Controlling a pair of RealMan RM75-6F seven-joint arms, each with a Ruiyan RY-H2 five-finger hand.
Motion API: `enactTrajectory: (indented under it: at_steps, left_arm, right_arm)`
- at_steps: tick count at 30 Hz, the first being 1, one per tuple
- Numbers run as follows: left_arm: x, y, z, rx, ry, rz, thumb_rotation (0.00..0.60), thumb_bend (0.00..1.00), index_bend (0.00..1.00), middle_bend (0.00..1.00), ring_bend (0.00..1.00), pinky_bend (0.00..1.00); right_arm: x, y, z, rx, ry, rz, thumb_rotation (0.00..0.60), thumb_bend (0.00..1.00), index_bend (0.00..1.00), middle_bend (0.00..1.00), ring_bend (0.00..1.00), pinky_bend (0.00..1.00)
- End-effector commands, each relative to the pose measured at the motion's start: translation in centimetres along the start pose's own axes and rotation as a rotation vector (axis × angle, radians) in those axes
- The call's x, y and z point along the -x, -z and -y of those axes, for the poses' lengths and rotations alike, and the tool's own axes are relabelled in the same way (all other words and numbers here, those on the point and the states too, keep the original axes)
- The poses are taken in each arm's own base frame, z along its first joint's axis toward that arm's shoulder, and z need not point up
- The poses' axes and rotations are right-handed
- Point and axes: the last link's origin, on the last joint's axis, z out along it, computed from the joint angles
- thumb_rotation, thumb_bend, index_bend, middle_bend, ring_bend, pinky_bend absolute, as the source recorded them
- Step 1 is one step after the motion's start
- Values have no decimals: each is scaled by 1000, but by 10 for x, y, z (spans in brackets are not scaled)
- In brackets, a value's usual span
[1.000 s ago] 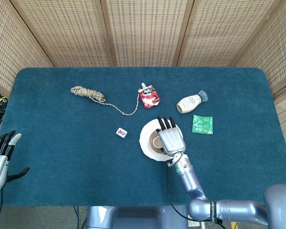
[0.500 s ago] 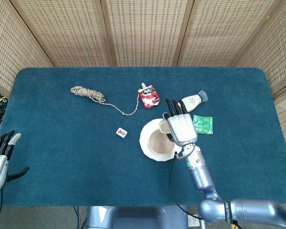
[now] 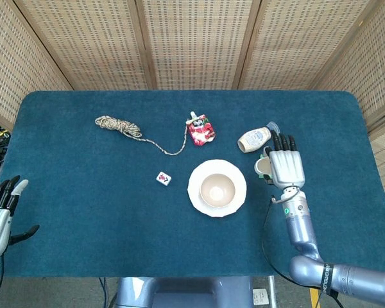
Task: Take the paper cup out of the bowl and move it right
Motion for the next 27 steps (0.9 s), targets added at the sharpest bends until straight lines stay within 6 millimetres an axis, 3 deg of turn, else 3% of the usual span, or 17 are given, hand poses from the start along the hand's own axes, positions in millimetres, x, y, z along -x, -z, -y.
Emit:
enactTrajectory:
  at_steps: [1, 9, 19, 27]
  left_arm:
    - [1, 0, 0, 0, -2, 3, 600, 27, 0, 0, 0, 0]
    - [2, 0, -1, -1, -7, 5, 600, 26, 0, 0, 0, 0]
    - [2, 0, -1, -3, -6, 5, 600, 26, 0, 0, 0, 0]
    - [0, -1, 0, -5, 0, 1, 600, 26, 0, 0, 0, 0]
  right_arm:
    - [17, -1, -31, 68, 5, 44, 600, 430, 463, 89, 0, 87]
    - [36, -1, -63, 134, 7, 86, 600, 423, 456, 86, 0, 87]
    - [55, 1, -72, 166, 9, 138, 600, 367, 410, 38, 0, 79]
    - [48, 4, -71, 155, 27, 94, 600, 251, 83, 0, 0, 14]
